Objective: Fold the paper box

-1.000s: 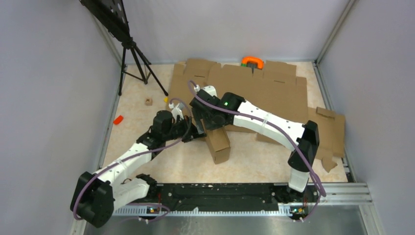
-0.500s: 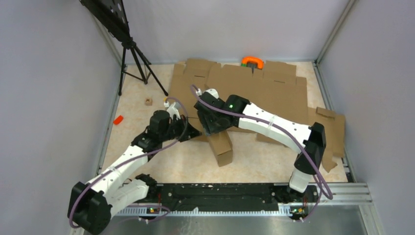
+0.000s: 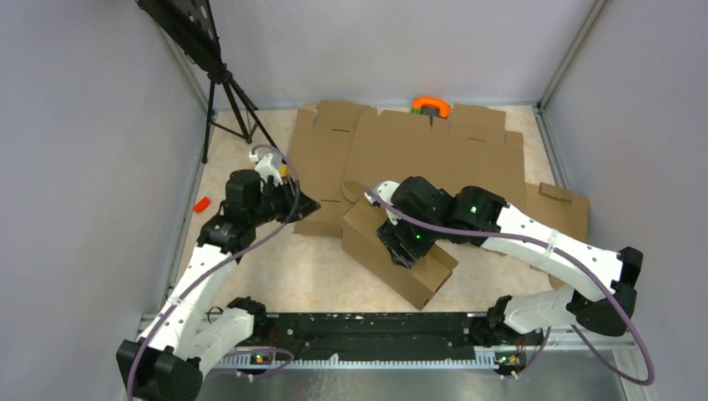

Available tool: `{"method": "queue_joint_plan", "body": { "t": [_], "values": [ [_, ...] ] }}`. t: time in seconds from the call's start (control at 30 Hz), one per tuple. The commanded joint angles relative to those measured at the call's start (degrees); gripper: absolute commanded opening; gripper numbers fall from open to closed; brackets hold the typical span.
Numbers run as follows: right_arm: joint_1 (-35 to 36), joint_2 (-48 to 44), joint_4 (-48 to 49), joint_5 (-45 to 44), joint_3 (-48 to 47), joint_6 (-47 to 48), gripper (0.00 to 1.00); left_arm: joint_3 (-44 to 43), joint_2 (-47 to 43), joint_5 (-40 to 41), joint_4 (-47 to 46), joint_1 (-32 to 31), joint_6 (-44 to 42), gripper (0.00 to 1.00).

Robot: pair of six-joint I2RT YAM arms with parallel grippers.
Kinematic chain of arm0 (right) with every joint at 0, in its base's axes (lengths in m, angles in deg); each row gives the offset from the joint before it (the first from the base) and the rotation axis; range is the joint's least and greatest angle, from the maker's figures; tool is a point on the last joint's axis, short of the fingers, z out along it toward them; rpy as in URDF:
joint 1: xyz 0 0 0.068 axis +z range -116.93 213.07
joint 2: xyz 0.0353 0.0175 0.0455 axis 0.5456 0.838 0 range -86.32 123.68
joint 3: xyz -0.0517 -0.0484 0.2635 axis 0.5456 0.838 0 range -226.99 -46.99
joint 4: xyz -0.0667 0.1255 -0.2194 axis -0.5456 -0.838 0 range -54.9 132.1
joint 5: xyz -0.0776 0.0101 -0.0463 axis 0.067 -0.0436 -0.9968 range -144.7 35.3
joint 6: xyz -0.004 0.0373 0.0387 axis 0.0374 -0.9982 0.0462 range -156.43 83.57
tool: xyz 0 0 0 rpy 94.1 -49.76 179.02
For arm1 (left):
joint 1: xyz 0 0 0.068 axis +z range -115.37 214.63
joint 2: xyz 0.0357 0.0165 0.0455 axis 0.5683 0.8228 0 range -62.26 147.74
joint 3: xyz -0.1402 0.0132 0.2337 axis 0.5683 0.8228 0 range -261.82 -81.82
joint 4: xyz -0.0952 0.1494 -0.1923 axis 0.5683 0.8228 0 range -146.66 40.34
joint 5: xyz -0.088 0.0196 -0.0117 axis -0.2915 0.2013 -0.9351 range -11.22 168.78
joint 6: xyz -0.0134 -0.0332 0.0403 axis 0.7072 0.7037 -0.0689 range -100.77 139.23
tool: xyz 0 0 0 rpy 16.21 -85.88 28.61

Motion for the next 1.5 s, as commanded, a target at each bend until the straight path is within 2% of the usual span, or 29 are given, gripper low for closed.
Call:
{"method": "queue_joint_plan", "body": {
  "t": [0.0,0.03,0.1,0.17,0.33,0.47,0.6,0.97,1.13,1.27,1.47],
  "values": [
    [0.8,-2.7,1.6,5.7,3.1,7.5,0.55,-4.4,-1.5,-4.0,-1.4,0.2,-6.9,0.40],
    [0.8,-2.4,1.1,5.4,3.5,7.9,0.55,-3.7,-2.2,-5.6,-3.1,0.2,-7.2,0.54],
    [0.9,-2.2,0.6,3.7,4.0,8.5,0.55,-1.9,-4.3,-6.8,-7.1,0.2,-7.4,0.75],
    [0.9,-2.4,1.0,3.3,4.1,9.1,0.54,0.4,-6.4,-7.9,-10.8,0.2,-7.6,0.84],
    [0.9,-2.2,1.5,4.6,4.2,9.7,0.54,3.8,-10.8,-8.4,-16.6,0.2,-10.7,0.83],
    [0.8,-1.2,1.6,5.3,4.6,9.6,0.54,8.1,-11.2,-13.3,-27.5,0.2,-10.7,0.83],
    [0.9,-0.1,1.3,5.4,3.6,9.6,0.55,6.8,-8.7,-14.0,-28.2,0.3,-11.3,0.82],
    [0.9,-0.1,-0.1,5.8,3.2,9.3,0.62,6.4,0.4,-25.0,-34.9,0.1,-10.0,0.79],
    [0.8,-0.2,-0.9,6.5,2.8,8.5,0.71,6.8,1.0,-26.0,-35.9,0.0,-8.8,0.79],
    [0.8,0.2,-1.4,6.3,2.3,7.8,0.74,7.2,-0.1,-25.2,-35.4,-0.3,-9.4,0.78],
    [0.9,0.8,-2.3,6.6,1.2,7.5,0.74,6.7,-0.1,-25.6,-33.9,-0.8,-10.6,0.77]
  ]
}}
